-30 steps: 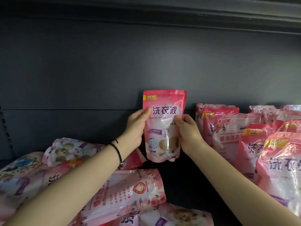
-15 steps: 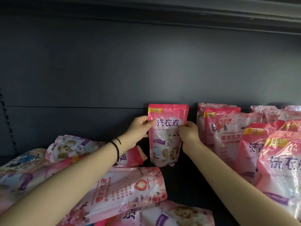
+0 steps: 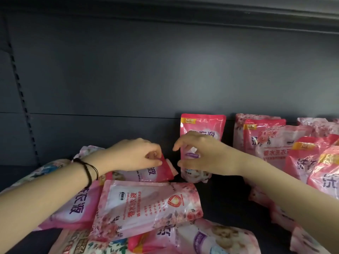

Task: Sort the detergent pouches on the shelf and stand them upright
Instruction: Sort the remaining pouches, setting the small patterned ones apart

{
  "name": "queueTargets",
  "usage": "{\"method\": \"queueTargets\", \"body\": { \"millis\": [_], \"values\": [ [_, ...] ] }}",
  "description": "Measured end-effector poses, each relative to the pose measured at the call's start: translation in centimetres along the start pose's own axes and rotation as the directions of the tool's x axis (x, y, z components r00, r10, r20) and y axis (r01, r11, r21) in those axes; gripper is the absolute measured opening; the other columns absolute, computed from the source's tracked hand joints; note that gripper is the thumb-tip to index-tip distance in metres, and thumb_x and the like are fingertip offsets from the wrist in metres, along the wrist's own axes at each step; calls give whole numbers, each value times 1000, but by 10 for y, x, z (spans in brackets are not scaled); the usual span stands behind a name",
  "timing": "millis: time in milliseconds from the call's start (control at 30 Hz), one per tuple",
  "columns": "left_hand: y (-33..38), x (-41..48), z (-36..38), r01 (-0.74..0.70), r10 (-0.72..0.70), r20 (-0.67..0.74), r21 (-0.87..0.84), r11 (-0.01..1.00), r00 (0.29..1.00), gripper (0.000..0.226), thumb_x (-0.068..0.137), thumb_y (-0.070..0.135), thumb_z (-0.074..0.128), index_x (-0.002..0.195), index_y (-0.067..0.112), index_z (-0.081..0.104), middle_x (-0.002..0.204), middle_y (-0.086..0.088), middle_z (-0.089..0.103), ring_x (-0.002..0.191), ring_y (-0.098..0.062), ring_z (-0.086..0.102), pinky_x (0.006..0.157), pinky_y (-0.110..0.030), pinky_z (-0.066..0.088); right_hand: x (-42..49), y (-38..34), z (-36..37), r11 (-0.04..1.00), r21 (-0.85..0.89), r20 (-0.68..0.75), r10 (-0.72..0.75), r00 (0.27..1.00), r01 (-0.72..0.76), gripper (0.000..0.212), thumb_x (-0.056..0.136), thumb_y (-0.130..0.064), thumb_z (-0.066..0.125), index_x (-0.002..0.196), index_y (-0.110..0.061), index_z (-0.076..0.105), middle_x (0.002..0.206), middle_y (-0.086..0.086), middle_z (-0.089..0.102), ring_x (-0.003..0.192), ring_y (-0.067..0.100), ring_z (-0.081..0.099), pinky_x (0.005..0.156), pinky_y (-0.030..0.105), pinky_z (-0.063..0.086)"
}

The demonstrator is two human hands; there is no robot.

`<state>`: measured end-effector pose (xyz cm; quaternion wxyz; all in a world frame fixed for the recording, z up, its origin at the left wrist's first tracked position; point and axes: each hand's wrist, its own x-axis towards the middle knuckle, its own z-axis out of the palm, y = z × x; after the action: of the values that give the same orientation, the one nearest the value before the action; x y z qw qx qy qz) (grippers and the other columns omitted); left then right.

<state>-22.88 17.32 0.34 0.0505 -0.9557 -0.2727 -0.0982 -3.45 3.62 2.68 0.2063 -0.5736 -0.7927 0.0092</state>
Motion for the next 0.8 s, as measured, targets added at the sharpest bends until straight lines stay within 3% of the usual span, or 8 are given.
{"method": "queueTargets", "body": {
  "millis": [133, 200, 300, 400, 467, 633, 700, 800],
  "values": [
    [-18, -32, -4, -5, -17, 96, 229, 974, 995, 38, 86, 65, 44, 112, 40, 55, 100, 16, 56, 85, -6, 50, 63, -27, 39, 19, -20, 16, 993, -101, 160, -47, 986, 64, 42, 85, -36, 66, 123, -27, 53, 119, -7, 48, 106, 10, 51, 93, 31, 46],
    [-31, -51, -2, 4, -39, 115, 290, 957, 993, 39, 85, 65, 43, 108, 37, 57, 97, 14, 57, 83, -9, 53, 60, -27, 38, 29, -30, 27, 979, -183, 215, -47, 975, 87, 49, 85, -39, 66, 129, -26, 49, 123, -5, 49, 107, 12, 50, 90, 34, 47],
    [-47, -70, 6, 16, -52, 118, 293, 956, 992, 50, 83, 70, 36, 100, 32, 63, 99, 13, 58, 91, -10, 55, 74, -32, 47, 43, -41, 42, 940, -308, 273, -61, 960, 147, 56, 85, -45, 64, 134, -27, 45, 131, -4, 49, 112, 13, 49, 81, 27, 44],
    [-56, -79, 20, -7, -27, 132, 248, 969, 991, 48, 84, 66, 37, 106, 33, 65, 104, 13, 53, 100, -9, 42, 89, -35, 42, 55, -51, 60, 931, -339, 344, -11, 939, 135, 59, 85, -50, 62, 136, -28, 43, 135, -6, 49, 119, 16, 49, 91, 37, 47],
    [-56, -80, 28, -13, -4, 86, 194, 981, 996, 35, 87, 56, 47, 99, 29, 66, 99, 14, 49, 96, -8, 33, 88, -31, 35, 62, -56, 72, 954, -290, 402, 53, 914, 72, 60, 85, -50, 62, 136, -25, 43, 134, -3, 51, 118, 19, 49, 95, 41, 46],
    [-46, -78, 20, 1, -13, -105, -116, 993, 994, 11, 86, 37, 60, 81, 28, 62, 88, 20, 49, 95, -4, 38, 81, -28, 25, 70, -55, 90, 986, -147, 501, 140, 854, -75, 44, 88, -46, 60, 122, -18, 52, 117, -5, 58, 103, 18, 56, 86, 31, 47],
    [-45, -76, 11, -30, 10, -213, -90, 996, 977, 12, 88, 40, 59, 78, 32, 58, 89, 24, 48, 93, 7, 33, 86, -24, 22, 70, -50, 89, 985, -35, 440, 169, 882, -171, 36, 91, -42, 58, 116, -16, 58, 113, -1, 62, 101, 16, 58, 89, 31, 48],
    [-36, -73, -2, -47, 8, -344, -104, 993, 939, 12, 88, 39, 58, 77, 36, 56, 89, 22, 53, 92, 4, 41, 92, -28, 28, 66, -43, 79, 950, 183, 274, 199, 941, -254, 26, 91, -34, 61, 94, -9, 67, 86, 2, 65, 78, 7, 58, 72, 29, 49]
  ]
}}
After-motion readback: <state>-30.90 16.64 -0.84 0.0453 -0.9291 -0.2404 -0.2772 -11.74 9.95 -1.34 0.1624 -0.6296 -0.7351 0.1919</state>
